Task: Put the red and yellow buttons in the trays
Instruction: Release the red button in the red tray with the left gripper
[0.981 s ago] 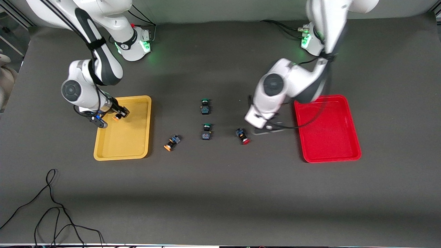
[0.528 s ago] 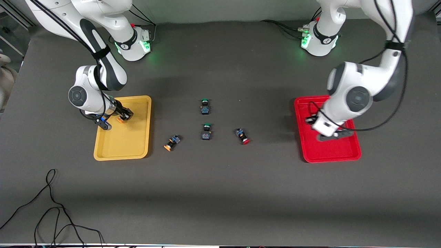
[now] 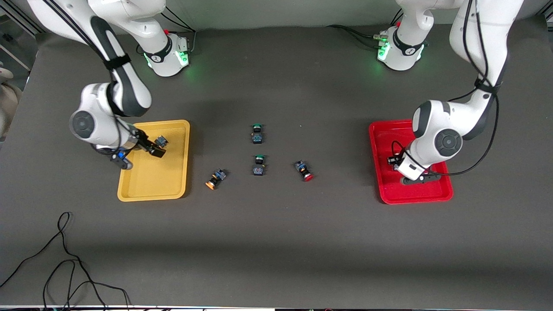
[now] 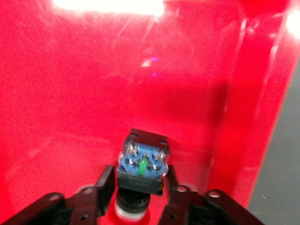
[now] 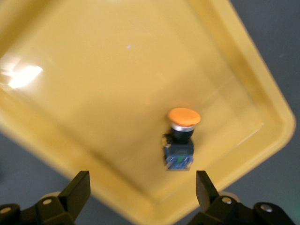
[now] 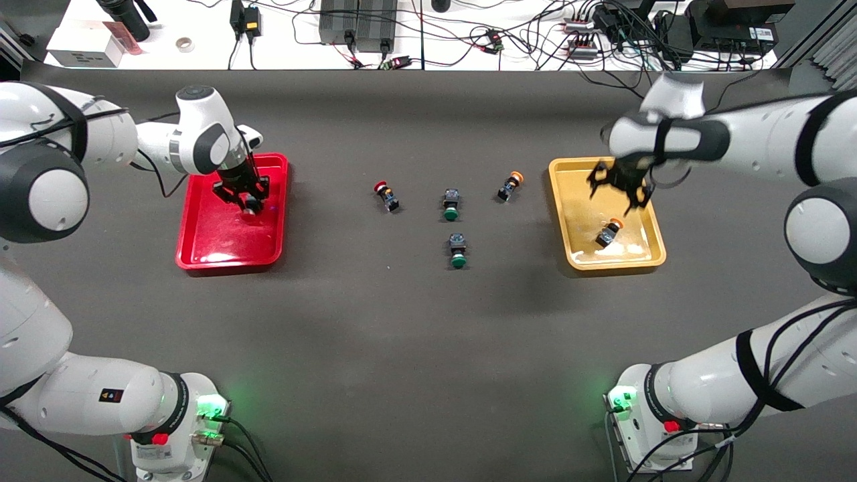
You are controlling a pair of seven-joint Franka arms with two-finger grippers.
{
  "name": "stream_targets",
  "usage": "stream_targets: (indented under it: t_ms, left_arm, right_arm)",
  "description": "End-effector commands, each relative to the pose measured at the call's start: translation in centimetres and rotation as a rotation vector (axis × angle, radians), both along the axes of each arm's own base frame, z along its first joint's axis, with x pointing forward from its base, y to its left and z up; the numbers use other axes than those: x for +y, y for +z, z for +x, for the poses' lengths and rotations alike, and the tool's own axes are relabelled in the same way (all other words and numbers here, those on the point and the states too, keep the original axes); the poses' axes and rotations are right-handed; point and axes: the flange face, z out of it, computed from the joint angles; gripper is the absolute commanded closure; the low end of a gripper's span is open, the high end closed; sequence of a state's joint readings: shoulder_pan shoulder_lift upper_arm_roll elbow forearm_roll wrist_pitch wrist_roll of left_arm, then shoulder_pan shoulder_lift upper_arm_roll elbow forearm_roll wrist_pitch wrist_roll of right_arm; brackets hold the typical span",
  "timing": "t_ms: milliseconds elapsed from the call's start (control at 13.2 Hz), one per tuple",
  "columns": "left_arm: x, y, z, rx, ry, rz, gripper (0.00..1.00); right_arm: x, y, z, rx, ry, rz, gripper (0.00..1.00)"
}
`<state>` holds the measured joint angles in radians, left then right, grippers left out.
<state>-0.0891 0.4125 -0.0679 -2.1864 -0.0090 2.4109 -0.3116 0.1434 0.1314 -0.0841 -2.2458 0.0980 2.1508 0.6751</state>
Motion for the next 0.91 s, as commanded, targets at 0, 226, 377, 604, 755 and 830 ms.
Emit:
stream_targets:
  t_ms: [0,226,377,604,755,830]
  left_arm:
    - [0.1,3.7,0.8,-0.01,0.006,0.014,0.0]
    - [-0.7,10.9,2.6,0.029,-0.004,0.023,0.0]
    - [-2.0,14.5,3.3,0.016,0.005,0.013,0.0]
    - [-8.4,16.7,3.0,-0.042,0.079,0.02,0.0]
    - [-12.7,17.7,2.8,-0.087,0.119,0.014,0.0]
    - [-15.9,17.6,2.4,-0.11,0.149,0.001,0.0]
  right_arm:
    - [3.7,7.7,5.5,-0.011,-0.008,0.016,0.0]
    - [8.7,10.5,8.4,-0.073,-0.04,0.022,0.0]
    - [12.4,8.7,10.4,-0.07,-0.108,0.023,0.0]
    - [15.2,5.2,12.4,-0.069,-0.192,0.03,0.0]
    - [17.0,2.8,12.4,-0.078,-0.209,0.032,0.0]
    - [17.5,1.8,12.5,-0.075,-0.233,0.026,0.0]
